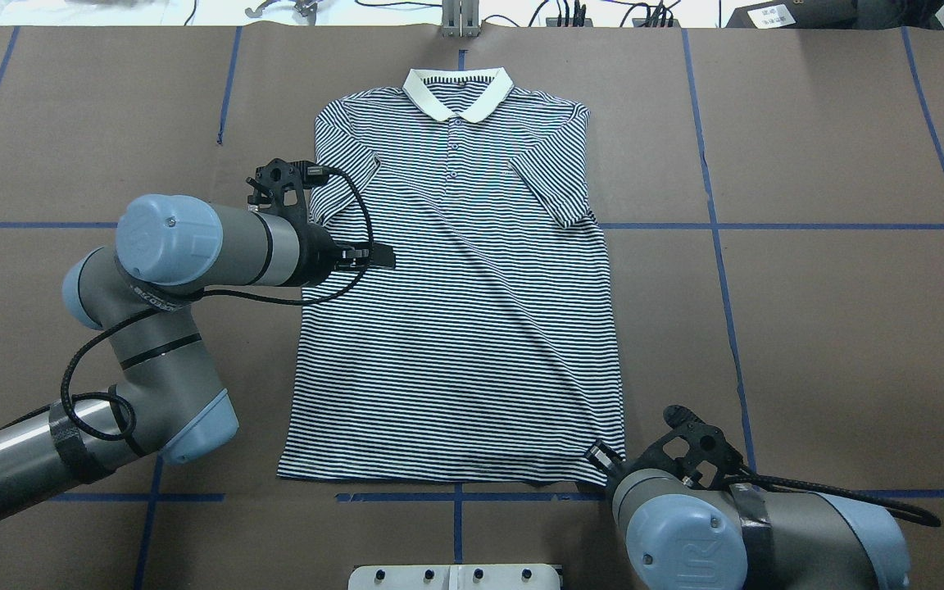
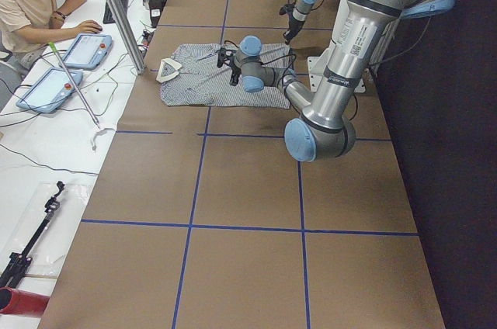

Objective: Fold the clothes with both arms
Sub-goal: 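Lower the left gripper to the hem corner nearest the robot, then grasp both hem corners nearest the robot with both grippers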

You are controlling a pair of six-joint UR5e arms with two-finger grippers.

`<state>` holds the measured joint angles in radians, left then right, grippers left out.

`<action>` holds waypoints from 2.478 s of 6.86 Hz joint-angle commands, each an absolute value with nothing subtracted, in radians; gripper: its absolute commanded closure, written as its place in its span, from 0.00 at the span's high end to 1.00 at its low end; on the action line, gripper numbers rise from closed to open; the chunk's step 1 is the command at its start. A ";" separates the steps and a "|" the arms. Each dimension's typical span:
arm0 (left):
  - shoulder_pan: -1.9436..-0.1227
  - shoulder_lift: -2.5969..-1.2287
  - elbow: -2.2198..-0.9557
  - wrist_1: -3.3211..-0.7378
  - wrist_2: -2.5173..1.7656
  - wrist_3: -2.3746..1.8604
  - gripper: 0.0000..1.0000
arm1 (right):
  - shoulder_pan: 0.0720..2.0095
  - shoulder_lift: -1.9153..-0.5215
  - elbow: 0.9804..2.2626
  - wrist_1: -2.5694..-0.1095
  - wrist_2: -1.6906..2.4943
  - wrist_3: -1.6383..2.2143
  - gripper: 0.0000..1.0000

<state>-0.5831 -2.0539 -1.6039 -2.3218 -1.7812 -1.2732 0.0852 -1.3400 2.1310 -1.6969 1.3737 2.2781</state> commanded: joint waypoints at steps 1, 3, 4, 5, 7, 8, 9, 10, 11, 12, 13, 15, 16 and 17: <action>-0.502 -1.981 -1.720 -2.230 -1.694 -1.353 0.76 | 0.094 -1.347 2.183 -1.750 1.379 2.272 0.00; -0.314 -1.794 -1.888 -2.191 -1.596 -1.499 0.75 | 0.091 -1.350 2.180 -1.752 1.379 2.272 0.00; -0.251 -1.790 -1.917 -2.096 -1.565 -1.534 0.74 | 0.092 -1.348 2.181 -1.752 1.378 2.273 0.00; -0.232 -1.790 -1.924 -2.042 -1.560 -1.534 0.74 | 0.092 -1.345 2.181 -1.752 1.378 2.273 0.00; -0.232 -1.792 -1.949 -1.952 -1.562 -1.532 0.73 | 0.091 -1.344 2.181 -1.752 1.378 2.273 0.00; -0.230 -1.793 -1.959 -1.892 -1.563 -1.532 0.73 | 0.089 -1.342 2.181 -1.752 1.378 2.273 0.00; -0.230 -1.789 -1.970 -1.860 -1.563 -1.532 0.73 | 0.087 -1.341 2.181 -1.752 1.376 2.275 0.00; -0.230 -1.787 -1.973 -1.858 -1.566 -1.534 0.73 | 0.084 -1.341 2.180 -1.752 1.376 2.275 0.00; -0.229 -1.779 -1.977 -1.844 -1.571 -1.551 0.73 | 0.083 -1.341 2.180 -1.752 1.376 2.275 0.00; -0.229 -1.779 -1.979 -1.842 -1.589 -1.572 0.73 | 0.083 -1.341 2.180 -1.752 1.376 2.275 0.00; -0.229 -1.776 -1.989 -1.832 -1.600 -1.574 0.73 | 0.083 -1.339 2.180 -1.752 1.376 2.275 0.00; -0.212 -1.761 -1.990 -1.815 -1.609 -1.601 0.72 | 0.078 -1.339 2.178 -1.752 1.376 2.275 0.00; -0.207 -1.761 -1.985 -1.815 -1.609 -1.601 0.71 | 0.078 -1.339 2.178 -1.752 1.376 2.275 0.00; -0.207 -1.761 -1.983 -1.815 -1.609 -1.603 0.68 | 0.078 -1.339 2.178 -1.752 1.376 2.273 0.00</action>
